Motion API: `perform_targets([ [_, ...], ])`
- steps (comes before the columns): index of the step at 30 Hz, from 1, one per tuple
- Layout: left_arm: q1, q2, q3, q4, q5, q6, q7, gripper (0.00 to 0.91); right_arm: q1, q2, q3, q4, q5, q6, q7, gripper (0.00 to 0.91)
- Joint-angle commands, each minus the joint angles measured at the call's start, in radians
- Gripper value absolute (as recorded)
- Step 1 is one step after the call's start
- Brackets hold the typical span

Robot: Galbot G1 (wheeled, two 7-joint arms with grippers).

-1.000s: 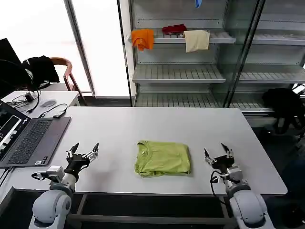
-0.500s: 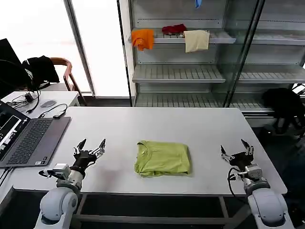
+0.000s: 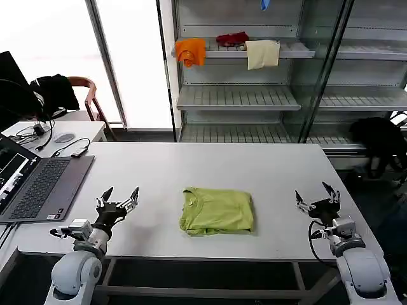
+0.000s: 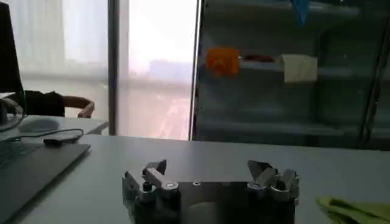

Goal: Fold and organize the clothes.

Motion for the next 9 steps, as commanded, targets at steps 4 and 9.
perform_targets([
  [4,0.001,-0.002,0.013,-0.004,0.003,-0.016,0.002,0.907,-0.007,-0.03,0.012,-0.046,0.027,0.064,-0.049,0.907],
  [9,0.0,-0.009,0.017,-0.015,0.001,-0.011,-0.002,0.907,0.005,-0.036,0.0,-0.058,0.04,0.06,-0.034,0.907],
])
